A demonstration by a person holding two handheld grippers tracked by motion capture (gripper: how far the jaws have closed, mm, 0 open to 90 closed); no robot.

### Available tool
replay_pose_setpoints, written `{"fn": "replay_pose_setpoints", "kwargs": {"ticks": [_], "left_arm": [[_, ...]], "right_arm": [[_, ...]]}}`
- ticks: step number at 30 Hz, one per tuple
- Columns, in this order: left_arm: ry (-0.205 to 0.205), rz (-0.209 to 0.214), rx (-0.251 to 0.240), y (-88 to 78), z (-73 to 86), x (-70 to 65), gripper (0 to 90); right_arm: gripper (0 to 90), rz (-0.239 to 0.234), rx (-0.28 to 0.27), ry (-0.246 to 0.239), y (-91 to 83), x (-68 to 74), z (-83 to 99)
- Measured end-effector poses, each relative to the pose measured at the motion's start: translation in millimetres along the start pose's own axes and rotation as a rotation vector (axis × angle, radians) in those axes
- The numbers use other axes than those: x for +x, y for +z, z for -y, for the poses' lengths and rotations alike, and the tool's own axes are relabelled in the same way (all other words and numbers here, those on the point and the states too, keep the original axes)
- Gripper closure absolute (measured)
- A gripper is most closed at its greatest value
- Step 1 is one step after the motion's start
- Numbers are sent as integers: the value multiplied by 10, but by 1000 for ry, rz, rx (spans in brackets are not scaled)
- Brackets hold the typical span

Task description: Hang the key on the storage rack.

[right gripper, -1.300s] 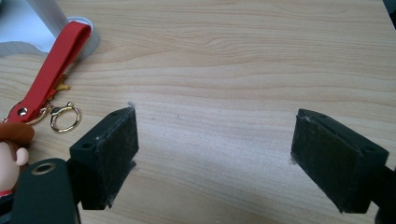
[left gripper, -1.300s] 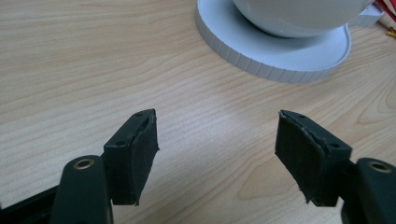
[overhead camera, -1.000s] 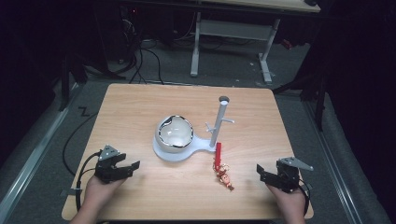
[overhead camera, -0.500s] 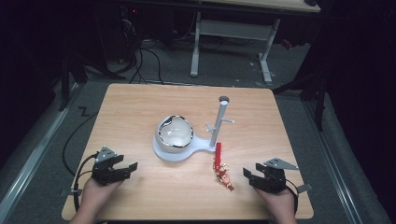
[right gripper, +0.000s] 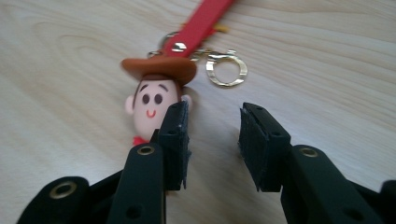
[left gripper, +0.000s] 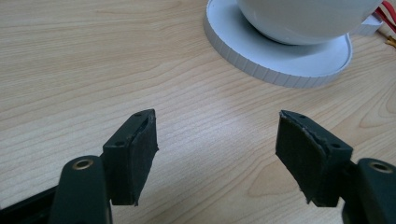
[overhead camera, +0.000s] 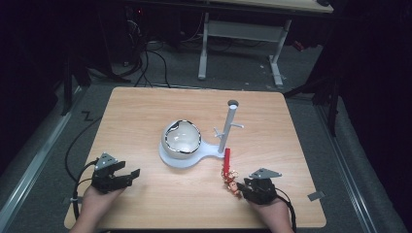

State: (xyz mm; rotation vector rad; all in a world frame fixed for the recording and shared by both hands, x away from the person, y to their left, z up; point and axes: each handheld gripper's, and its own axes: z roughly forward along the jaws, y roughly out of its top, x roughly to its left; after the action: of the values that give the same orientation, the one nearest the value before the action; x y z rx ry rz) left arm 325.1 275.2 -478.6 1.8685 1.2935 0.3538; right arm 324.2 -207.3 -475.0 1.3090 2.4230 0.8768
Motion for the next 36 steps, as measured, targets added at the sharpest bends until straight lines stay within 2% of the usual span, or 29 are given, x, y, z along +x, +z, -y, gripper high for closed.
{"fn": "replay_pose_setpoints", "kwargs": {"ticks": [4, 9, 11, 13, 15, 16, 17, 20, 22, 23, 27, 31, 36], "left_arm": [[-3, -4, -2, -19, 5, 16, 299], [2, -3, -3, -22, 5, 10, 299], [3, -4, -2, -29, 12, 9, 299], [1, -5, -2, -36, 17, 14, 299], [-1, -7, -1, -42, 23, 22, 299], [-1, -7, -1, -42, 23, 22, 299], [-3, -11, 1, -44, 29, 31, 300], [-4, -14, 6, -37, 36, 31, 300], [0, -17, 8, -33, 36, 21, 300], [1, -16, 7, -34, 34, 18, 300], [1, -10, 2, -35, 24, 18, 300], [5, -7, 6, -20, 19, 27, 300], [6, -1, 6, -6, 13, 34, 300]], "right_arm": [[620, -86, -21, -21, 15, 200, -39], [619, -151, -12, -88, 94, 475, -93], [624, -155, -12, -107, 95, 500, -111], [642, -161, -42, -79, 39, 458, -133], [671, -150, -81, -57, -47, 386, -150], [671, -150, -81, -57, -47, 386, -150], [705, -117, -107, -41, -110, 318, -166], [726, -39, -85, -56, -82, 255, -224], [720, -9, -62, -32, -7, 207, -281], [685, 7, -53, -7, 46, 181, -327], [545, 1, -18, 74, 283, 145, -492], [506, 27, 26, 98, 454, 134, -553], [502, 61, 49, 111, 547, 83, -645]]}}
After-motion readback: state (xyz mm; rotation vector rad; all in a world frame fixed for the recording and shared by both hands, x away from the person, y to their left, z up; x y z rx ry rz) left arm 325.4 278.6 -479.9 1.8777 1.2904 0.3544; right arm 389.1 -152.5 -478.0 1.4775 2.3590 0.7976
